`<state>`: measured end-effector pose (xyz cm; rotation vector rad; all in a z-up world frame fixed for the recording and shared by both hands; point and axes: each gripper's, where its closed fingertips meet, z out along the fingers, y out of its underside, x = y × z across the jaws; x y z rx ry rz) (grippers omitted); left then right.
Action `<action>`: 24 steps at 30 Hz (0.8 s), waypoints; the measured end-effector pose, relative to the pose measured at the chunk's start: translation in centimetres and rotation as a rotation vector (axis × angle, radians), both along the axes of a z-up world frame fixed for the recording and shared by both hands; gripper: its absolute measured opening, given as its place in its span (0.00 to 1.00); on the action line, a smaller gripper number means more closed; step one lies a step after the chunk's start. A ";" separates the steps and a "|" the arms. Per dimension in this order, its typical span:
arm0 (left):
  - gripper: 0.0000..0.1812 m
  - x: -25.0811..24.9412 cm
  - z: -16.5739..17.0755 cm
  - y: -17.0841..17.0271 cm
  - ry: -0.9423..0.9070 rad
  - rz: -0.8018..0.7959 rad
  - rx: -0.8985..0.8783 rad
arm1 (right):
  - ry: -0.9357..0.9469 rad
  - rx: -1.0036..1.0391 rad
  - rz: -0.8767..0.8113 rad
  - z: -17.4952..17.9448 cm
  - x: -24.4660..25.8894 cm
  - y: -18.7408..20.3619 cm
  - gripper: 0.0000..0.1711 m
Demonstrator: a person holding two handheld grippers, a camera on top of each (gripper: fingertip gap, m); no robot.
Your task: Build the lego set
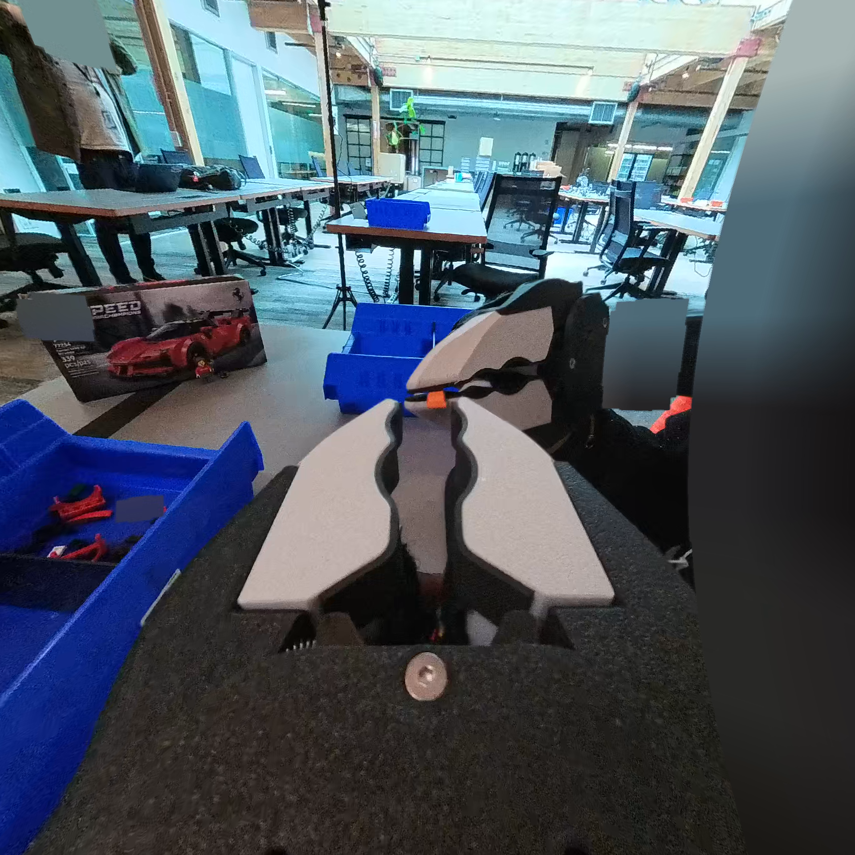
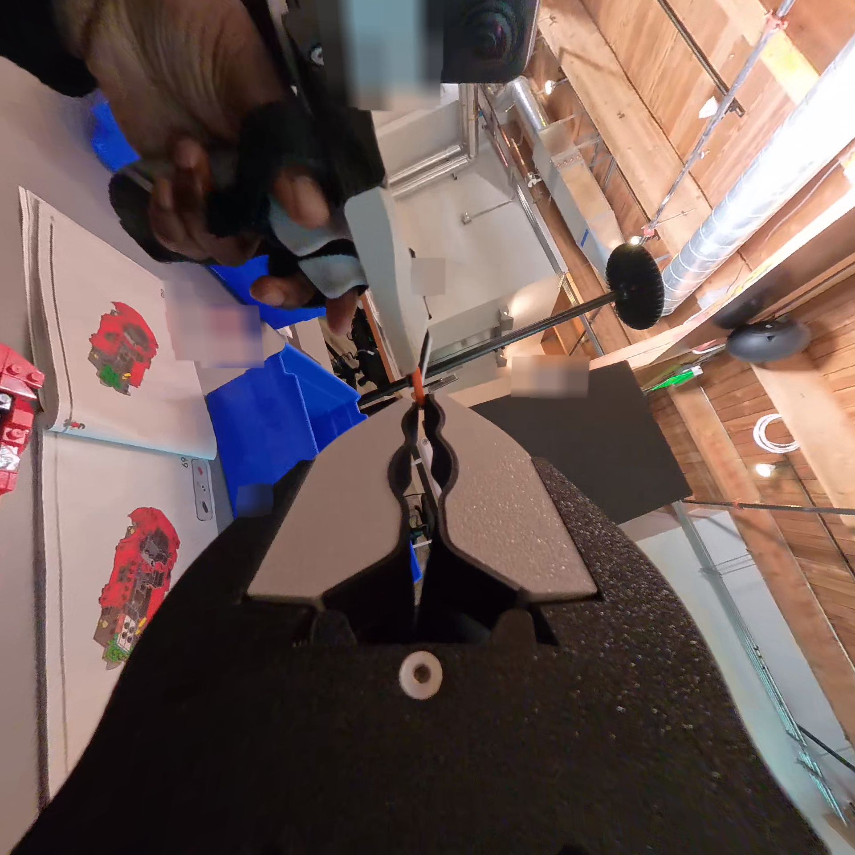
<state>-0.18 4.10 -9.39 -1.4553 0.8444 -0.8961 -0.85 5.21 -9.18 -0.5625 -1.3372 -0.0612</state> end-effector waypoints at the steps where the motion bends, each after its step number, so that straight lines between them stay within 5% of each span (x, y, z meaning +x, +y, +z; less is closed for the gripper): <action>1: 0.10 0.0 -0.2 0.1 0.013 0.009 0.003 | 0.003 -0.005 0.004 0.0 0.0 -0.1 0.01; 19: 0.04 0.7 -0.3 -0.3 0.027 -0.034 0.075 | -0.008 -0.046 0.042 -0.2 -0.1 -0.4 0.01; 24: 0.04 0.6 -0.5 -1.0 0.059 -0.072 0.161 | -0.026 -0.328 0.201 -0.7 0.2 -1.0 0.04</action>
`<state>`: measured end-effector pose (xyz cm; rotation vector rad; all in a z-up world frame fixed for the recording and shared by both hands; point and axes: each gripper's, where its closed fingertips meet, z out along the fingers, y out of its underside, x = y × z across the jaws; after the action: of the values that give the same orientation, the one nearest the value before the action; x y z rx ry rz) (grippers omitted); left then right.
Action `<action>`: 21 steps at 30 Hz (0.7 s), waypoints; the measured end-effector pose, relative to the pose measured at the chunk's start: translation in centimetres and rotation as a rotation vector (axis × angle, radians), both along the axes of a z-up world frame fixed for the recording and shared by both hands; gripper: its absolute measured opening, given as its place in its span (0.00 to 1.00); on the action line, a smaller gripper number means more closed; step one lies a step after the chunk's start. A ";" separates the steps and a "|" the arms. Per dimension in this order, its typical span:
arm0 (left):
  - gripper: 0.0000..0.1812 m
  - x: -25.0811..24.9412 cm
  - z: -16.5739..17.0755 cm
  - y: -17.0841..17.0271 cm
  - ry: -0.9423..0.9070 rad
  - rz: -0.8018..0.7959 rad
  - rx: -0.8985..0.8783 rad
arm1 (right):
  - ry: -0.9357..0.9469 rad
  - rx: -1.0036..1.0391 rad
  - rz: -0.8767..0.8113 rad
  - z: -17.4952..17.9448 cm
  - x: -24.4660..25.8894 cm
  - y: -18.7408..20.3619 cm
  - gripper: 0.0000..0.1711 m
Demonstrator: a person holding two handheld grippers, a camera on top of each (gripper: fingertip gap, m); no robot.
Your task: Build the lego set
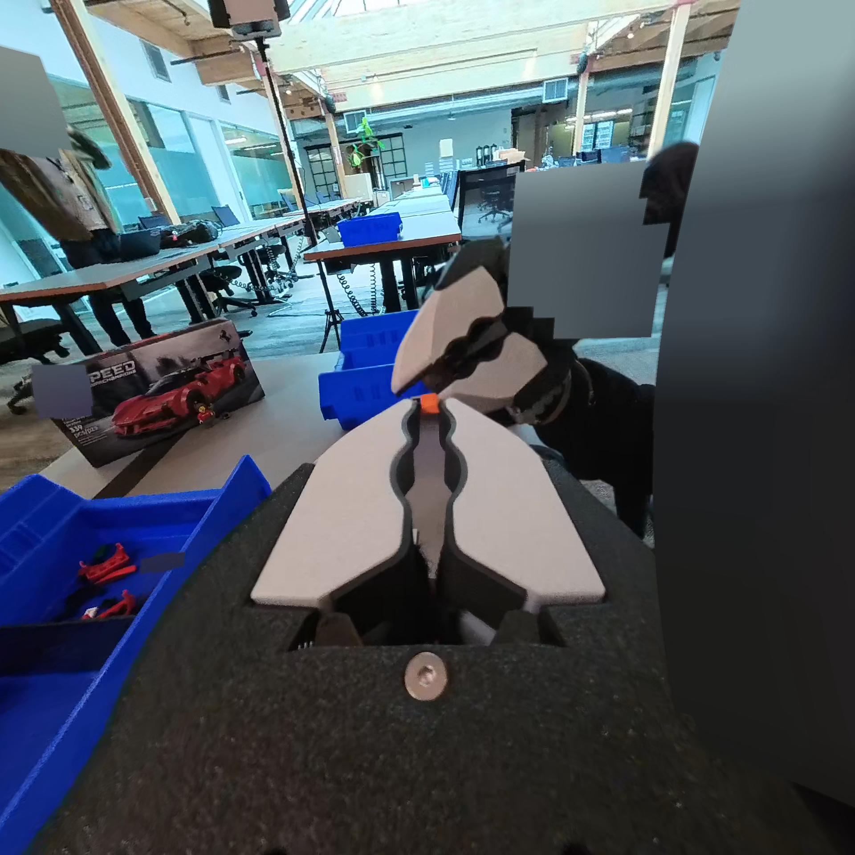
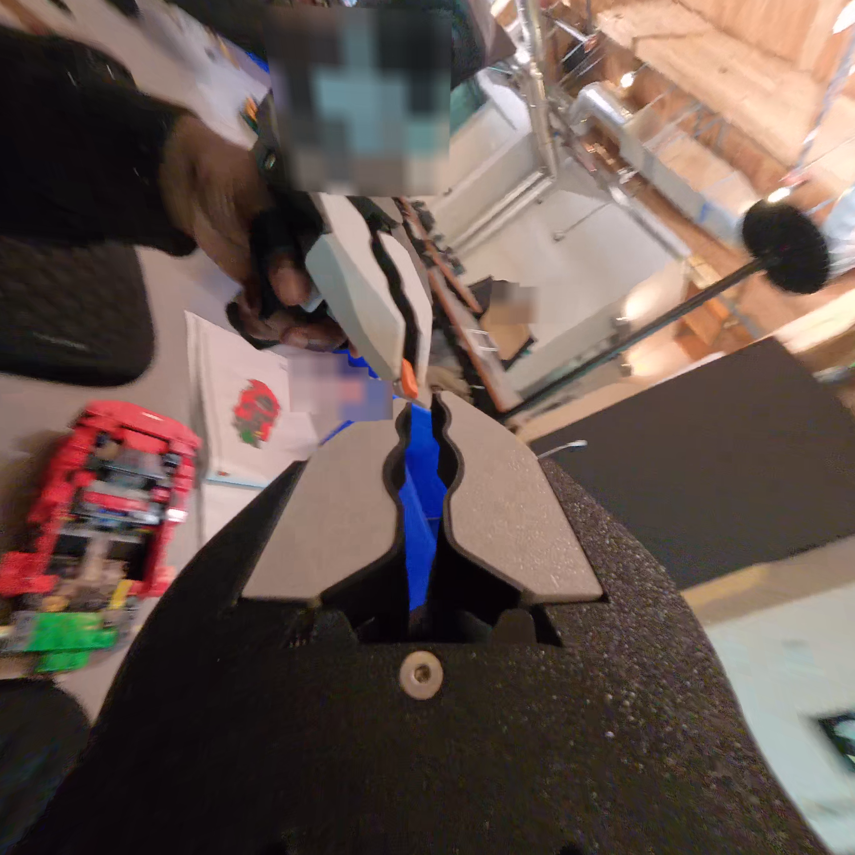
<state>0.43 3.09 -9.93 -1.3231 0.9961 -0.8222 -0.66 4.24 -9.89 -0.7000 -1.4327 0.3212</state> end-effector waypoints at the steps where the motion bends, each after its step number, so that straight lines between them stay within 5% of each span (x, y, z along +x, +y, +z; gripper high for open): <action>1: 0.04 -0.2 -0.2 -0.2 0.013 -0.006 0.015 | -0.007 -0.103 0.053 0.0 0.3 -0.1 0.06; 6: 0.04 -0.8 -1.9 -1.0 0.134 -0.037 0.089 | -0.094 -0.684 0.360 -0.3 1.8 -1.9 0.07; 21: 0.04 -0.2 -4.7 -1.8 0.366 -0.035 0.155 | -0.361 -0.767 0.246 -5.2 0.0 -2.9 0.05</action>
<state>0.19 1.31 -14.66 -1.3511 1.3451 -0.5242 -0.69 1.30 -15.09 -1.2446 -1.7459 1.0088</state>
